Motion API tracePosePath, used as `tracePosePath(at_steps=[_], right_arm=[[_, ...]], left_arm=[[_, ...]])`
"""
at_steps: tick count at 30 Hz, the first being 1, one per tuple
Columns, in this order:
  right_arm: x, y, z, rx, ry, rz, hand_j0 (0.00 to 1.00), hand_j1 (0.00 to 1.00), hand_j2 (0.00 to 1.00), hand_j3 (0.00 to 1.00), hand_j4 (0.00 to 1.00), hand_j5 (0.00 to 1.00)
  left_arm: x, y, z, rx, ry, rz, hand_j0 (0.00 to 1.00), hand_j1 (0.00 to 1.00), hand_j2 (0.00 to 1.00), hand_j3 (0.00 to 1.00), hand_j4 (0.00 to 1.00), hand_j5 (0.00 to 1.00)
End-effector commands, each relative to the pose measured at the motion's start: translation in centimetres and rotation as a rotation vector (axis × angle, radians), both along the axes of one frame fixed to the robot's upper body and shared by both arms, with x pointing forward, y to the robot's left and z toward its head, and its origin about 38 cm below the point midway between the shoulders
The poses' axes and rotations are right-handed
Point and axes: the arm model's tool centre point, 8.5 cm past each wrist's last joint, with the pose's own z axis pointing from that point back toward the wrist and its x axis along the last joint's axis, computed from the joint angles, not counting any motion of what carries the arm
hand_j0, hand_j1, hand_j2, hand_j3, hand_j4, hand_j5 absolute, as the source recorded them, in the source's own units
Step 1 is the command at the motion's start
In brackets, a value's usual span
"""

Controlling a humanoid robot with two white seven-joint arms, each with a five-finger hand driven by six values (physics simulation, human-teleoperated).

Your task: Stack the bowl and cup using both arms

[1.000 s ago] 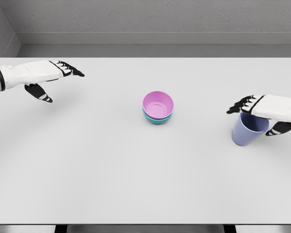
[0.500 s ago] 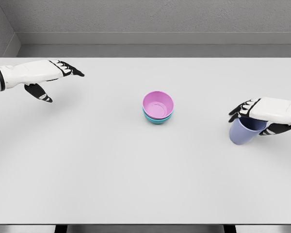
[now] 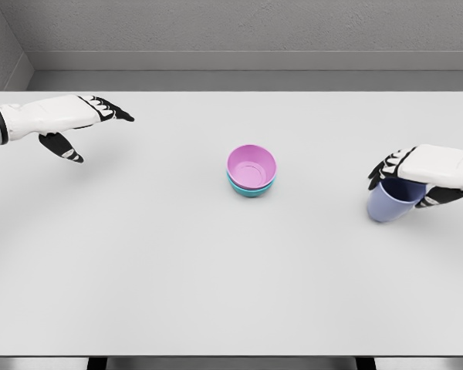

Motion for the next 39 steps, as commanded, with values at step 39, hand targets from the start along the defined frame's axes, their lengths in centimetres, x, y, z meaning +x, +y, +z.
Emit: tracePosePath(at_steps=[39], right_arm=[[2.6,3.9,3.4,0.118,-0.111,0.060,0.60,0.60,0.60,0.60,0.60,0.60]], left_arm=[[0.0,0.2,0.1,-0.005,0.001,0.007,1.00,1.00,1.00,1.00,1.00,1.00]])
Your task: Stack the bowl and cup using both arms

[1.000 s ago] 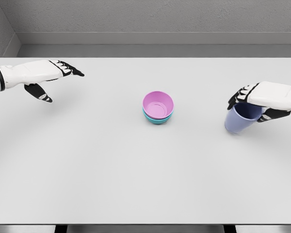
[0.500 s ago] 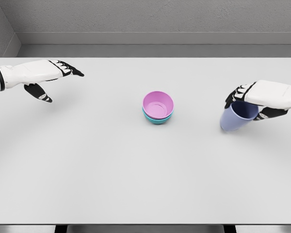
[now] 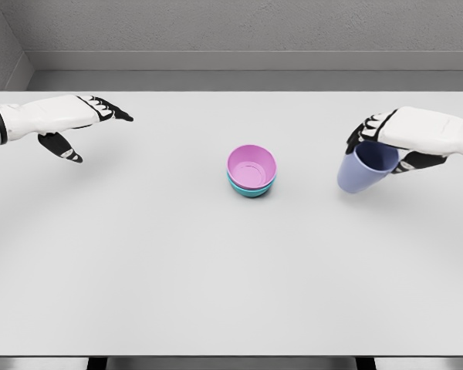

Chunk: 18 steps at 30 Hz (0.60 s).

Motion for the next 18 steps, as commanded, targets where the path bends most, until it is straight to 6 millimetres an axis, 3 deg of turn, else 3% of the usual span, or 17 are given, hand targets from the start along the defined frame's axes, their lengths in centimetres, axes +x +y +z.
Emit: tracePosePath(at_steps=[1,18], right_arm=[[0.2,0.6,-0.3,0.023,0.007,0.006,0.60,0.60,0.60,0.60,0.60,0.60],[0.6,2.0,0.5,0.052,-0.020,0.028,0.56,0.56,0.56,0.56,0.56,0.56]], left_arm=[[0.0,0.1,0.1,-0.006,0.000,0.003,1.00,1.00,1.00,1.00,1.00,1.00],[0.0,0.3,0.1,-0.003,0.000,0.008,1.00,1.00,1.00,1.00,1.00,1.00]])
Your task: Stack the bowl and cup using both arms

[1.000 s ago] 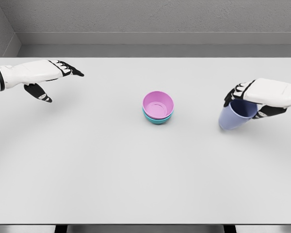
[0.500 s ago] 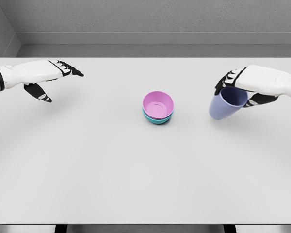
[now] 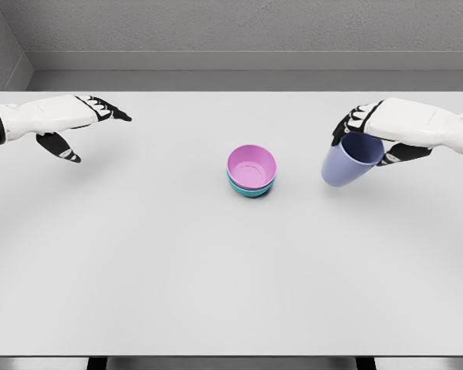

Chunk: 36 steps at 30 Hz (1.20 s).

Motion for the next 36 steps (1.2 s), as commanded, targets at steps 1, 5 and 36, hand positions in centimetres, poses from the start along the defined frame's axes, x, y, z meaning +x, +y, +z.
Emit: tracePosePath(at_steps=[1,5,36], right_arm=[[0.0,0.2,0.1,0.012,0.001,0.003,0.56,0.56,0.56,0.56,0.56,0.56],[0.3,0.7,0.5,0.025,-0.012,0.012,0.56,0.56,0.56,0.56,0.56,0.56],[0.9,4.5,2.3,0.094,-0.073,0.090,0.56,0.56,0.56,0.56,0.56,0.56]], left_arm=[[0.0,0.1,0.1,-0.006,0.000,0.003,1.00,1.00,1.00,1.00,1.00,1.00],[0.0,0.1,0.1,-0.006,0.000,0.003,1.00,1.00,1.00,1.00,1.00,1.00],[0.0,0.2,0.1,-0.005,0.000,0.006,1.00,1.00,1.00,1.00,1.00,1.00]])
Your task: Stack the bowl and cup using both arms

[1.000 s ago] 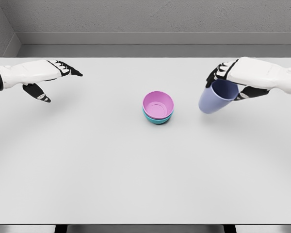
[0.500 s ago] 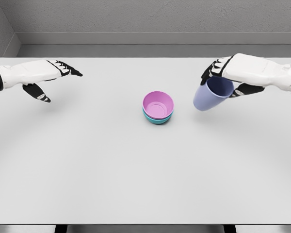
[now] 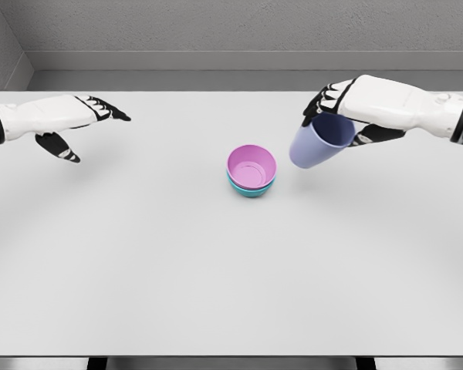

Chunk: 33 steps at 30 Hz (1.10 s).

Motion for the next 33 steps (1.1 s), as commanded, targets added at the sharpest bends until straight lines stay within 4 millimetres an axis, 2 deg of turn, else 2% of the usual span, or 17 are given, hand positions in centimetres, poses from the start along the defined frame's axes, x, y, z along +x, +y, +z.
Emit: tracePosePath(at_steps=[1,33], right_arm=[[0.0,0.4,0.0,0.016,0.004,0.006,0.56,0.56,0.56,0.56,0.56,0.56],[0.6,3.5,0.2,0.083,-0.009,0.059,0.56,0.56,0.56,0.56,0.56,0.56]], left_arm=[[0.0,0.1,0.1,-0.006,0.000,0.003,1.00,1.00,1.00,1.00,1.00,1.00],[0.0,0.1,0.1,-0.006,-0.001,0.005,1.00,1.00,1.00,1.00,1.00,1.00]])
